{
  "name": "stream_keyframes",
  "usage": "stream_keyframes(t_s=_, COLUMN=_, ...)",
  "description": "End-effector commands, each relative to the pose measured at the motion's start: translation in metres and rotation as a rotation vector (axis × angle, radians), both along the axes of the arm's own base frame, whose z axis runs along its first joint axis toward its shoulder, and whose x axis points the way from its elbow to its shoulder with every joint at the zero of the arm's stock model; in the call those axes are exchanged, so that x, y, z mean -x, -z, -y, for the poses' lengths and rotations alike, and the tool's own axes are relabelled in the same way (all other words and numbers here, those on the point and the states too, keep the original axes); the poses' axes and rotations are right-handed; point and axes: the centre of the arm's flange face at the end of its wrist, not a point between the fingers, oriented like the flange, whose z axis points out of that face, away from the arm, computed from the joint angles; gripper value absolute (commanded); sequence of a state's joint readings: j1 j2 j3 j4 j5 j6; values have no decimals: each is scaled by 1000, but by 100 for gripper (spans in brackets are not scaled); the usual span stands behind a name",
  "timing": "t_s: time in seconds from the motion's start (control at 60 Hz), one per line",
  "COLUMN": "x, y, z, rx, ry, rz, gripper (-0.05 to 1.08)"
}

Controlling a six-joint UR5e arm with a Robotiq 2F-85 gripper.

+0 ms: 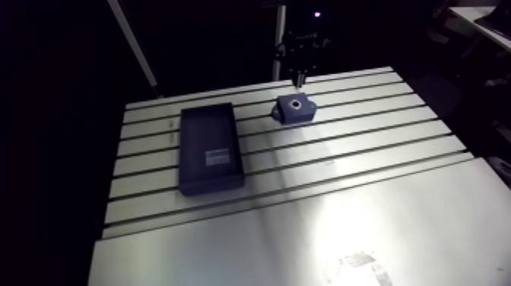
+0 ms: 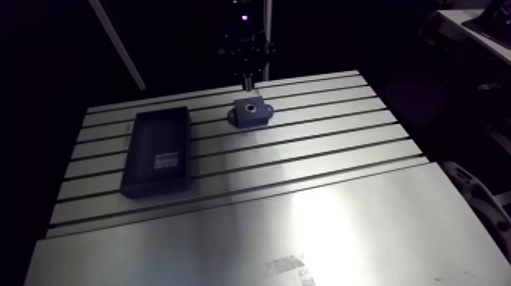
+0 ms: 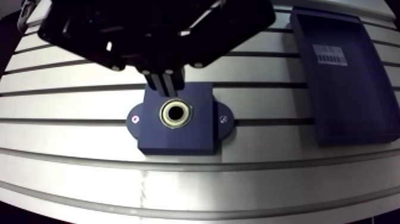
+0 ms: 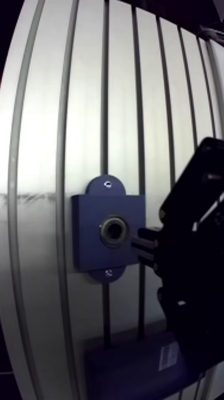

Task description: Pick up the bearing and press it into the housing until flush.

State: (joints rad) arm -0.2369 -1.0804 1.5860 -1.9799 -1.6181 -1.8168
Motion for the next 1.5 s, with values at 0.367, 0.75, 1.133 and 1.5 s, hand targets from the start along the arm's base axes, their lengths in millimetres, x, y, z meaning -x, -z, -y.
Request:
stream_keyframes(t_s=0.367, x=-11, y=-90, z=4, rx=21, ry=1, rz=86, gripper=1)
stream_keyframes(t_s=0.75, x=-23, y=-164, z=20, rx=13, ry=-11, rz=27, gripper=1)
stream_keyframes(t_s=1.133, x=-72, y=-219, z=66, rx=-10, ry=-64, rz=-84, gripper=1)
stream_keyframes(t_s=1.5, x=-91, y=-235, z=71, rx=27, ry=-42, rz=-81, gripper=1)
